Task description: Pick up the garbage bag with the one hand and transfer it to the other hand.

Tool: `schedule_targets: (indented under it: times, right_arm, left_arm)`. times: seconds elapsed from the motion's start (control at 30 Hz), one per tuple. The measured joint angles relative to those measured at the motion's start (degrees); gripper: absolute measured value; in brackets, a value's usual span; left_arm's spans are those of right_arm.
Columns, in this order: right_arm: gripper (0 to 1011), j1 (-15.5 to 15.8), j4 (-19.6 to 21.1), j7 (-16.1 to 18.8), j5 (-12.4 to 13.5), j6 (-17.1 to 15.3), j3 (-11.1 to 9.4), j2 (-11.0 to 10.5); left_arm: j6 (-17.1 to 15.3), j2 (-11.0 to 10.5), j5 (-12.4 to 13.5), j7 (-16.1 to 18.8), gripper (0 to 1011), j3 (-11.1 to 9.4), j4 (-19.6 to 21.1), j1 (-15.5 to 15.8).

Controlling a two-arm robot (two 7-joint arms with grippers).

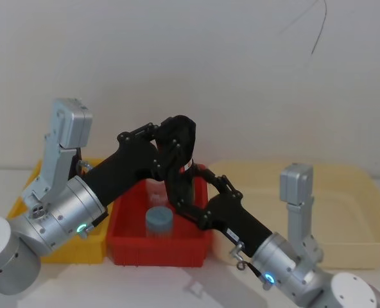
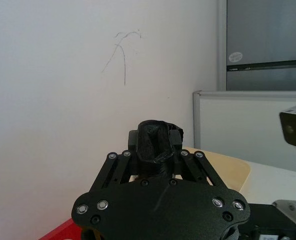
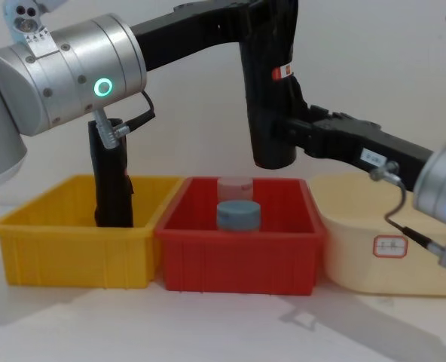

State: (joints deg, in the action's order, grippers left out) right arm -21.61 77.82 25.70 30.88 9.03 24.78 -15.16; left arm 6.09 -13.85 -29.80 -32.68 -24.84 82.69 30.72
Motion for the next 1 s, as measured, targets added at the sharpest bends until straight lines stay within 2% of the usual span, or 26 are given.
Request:
schedule_targets:
  times: [0.23, 0.47, 0.73, 1.0]
  right_arm:
    - [1000, -2.6, -2.8, -0.7, 0.0, -1.4, 0.2, 2.3]
    - [1000, -6.2, -5.3, -1.4, -0.8, -4.9, 1.2, 4.0]
    - [1000, -8.5, -6.5, -1.8, -2.0, -7.8, 1.9, 4.9]
    - [1000, -9.2, -6.9, -1.9, -2.6, -9.4, 2.1, 5.2]
  left_arm:
    - [0.0, 0.0, 0.0, 0.0, 339, 0.0, 0.0, 0.0]
    - [0.0, 0.0, 0.0, 0.0, 339, 0.0, 0.0, 0.0]
    - [0.0, 0.0, 0.0, 0.0, 339, 0.0, 0.0, 0.0]
    - [0.0, 0.0, 0.0, 0.0, 339, 0.0, 0.0, 0.0]
